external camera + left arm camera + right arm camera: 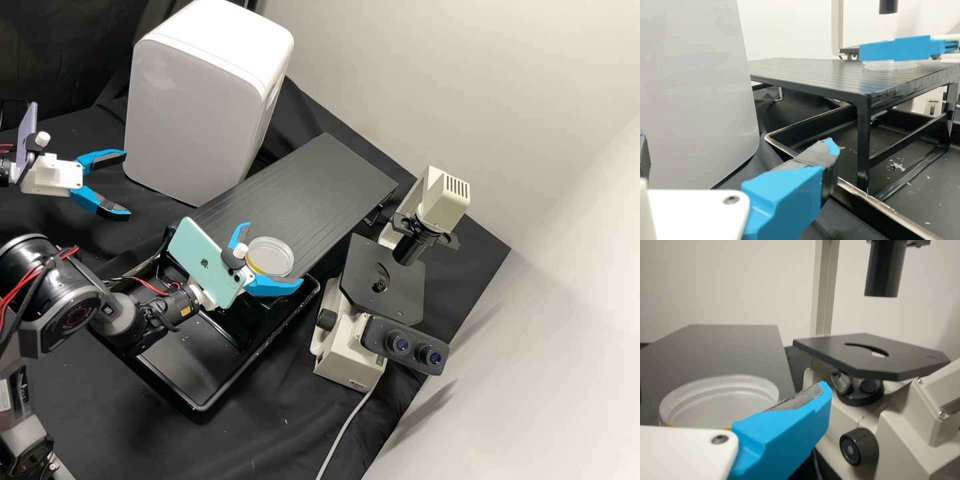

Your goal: Remove the lid from the petri dish

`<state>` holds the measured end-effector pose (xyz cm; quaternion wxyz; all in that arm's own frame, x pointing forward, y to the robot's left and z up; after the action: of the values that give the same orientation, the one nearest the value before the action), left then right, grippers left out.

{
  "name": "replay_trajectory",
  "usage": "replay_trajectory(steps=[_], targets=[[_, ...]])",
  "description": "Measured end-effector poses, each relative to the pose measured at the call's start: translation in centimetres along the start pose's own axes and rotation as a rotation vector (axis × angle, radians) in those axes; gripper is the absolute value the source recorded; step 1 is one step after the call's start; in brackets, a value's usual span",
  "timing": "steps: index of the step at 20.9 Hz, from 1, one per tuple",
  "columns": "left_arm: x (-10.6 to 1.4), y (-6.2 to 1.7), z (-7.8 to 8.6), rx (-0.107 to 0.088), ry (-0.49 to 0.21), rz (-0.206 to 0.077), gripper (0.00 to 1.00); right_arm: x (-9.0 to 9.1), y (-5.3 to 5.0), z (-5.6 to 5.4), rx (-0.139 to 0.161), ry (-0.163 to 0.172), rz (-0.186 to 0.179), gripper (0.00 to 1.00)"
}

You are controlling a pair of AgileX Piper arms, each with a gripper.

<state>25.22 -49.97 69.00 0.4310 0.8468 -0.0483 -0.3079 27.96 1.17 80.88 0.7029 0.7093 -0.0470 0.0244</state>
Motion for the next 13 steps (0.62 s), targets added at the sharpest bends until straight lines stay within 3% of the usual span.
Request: replay_trajectory(steps=[3,9,10,13], targets=[[0.00,0.00,0.00,0.000,0.000,0.000,1.00,0.01,-0.14,0.19,-0.001,-0.018,-0.013,1.00],[0.00,0.00,0.00,0.000,0.000,0.000,1.00,0.01,-0.15,0.19,-0.001,-0.018,-0.013,1.00],[0.00,0.00,0.00,0.000,0.000,0.000,1.00,0.01,-0.15,0.19,-0.001,-0.018,-0.013,0.00],[0.00,-0.02,-0.01,0.000,0.000,-0.001,1.00,0.01,-0.15,0.19,-0.001,-0.018,-0.013,0.00]])
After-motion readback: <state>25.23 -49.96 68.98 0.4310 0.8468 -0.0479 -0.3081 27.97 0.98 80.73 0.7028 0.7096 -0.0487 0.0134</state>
